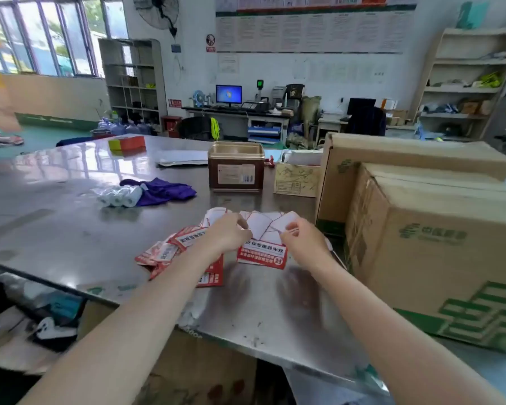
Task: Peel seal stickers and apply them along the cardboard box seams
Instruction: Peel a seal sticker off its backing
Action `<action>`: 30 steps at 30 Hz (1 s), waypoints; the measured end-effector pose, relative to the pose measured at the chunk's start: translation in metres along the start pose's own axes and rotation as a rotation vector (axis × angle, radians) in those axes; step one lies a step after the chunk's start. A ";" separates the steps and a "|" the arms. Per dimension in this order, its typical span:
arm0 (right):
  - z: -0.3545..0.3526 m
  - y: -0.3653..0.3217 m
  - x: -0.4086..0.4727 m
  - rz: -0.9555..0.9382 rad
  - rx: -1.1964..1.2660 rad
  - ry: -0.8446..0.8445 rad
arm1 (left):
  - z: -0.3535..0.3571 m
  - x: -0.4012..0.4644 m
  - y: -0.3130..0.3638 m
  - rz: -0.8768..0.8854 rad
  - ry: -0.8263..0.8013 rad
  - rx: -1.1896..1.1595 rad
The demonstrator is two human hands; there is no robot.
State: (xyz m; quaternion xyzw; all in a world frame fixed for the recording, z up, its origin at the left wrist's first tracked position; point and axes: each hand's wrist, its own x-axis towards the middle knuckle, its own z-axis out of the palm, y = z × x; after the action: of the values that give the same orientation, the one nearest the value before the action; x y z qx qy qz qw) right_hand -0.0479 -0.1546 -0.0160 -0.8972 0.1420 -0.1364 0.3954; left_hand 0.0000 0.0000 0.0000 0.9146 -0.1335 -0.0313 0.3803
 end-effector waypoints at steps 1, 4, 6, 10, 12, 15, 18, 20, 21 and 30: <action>0.002 0.006 -0.002 -0.004 -0.029 -0.009 | 0.008 -0.001 -0.004 -0.029 0.011 0.029; 0.002 0.020 -0.003 0.008 -0.001 -0.048 | 0.034 -0.005 -0.017 -0.011 0.174 0.098; -0.001 0.019 -0.004 -0.027 0.038 -0.068 | 0.044 -0.009 -0.020 0.046 0.270 0.127; 0.003 0.020 -0.015 -0.127 0.123 -0.079 | 0.048 -0.008 -0.025 0.095 0.270 0.122; 0.003 0.020 -0.021 -0.161 0.190 -0.077 | 0.046 -0.009 -0.025 0.130 0.261 0.078; -0.001 0.017 -0.027 -0.175 0.246 -0.094 | 0.042 -0.012 -0.025 0.166 0.273 -0.012; -0.002 0.018 -0.028 -0.160 0.274 -0.090 | 0.038 -0.017 -0.020 0.169 0.306 -0.194; -0.002 0.019 -0.028 -0.128 0.314 -0.088 | 0.036 -0.021 -0.015 0.167 0.330 -0.401; -0.002 0.020 -0.026 -0.111 0.358 -0.106 | 0.035 -0.022 -0.012 0.163 0.341 -0.480; -0.006 0.023 -0.021 -0.054 0.583 0.083 | 0.037 -0.029 -0.005 0.125 0.205 -0.610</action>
State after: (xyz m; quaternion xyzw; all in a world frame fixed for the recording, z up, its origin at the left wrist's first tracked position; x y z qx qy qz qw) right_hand -0.0723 -0.1656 -0.0323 -0.7430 0.0891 -0.2182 0.6264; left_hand -0.0324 -0.0143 -0.0304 0.7471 -0.1350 0.0457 0.6493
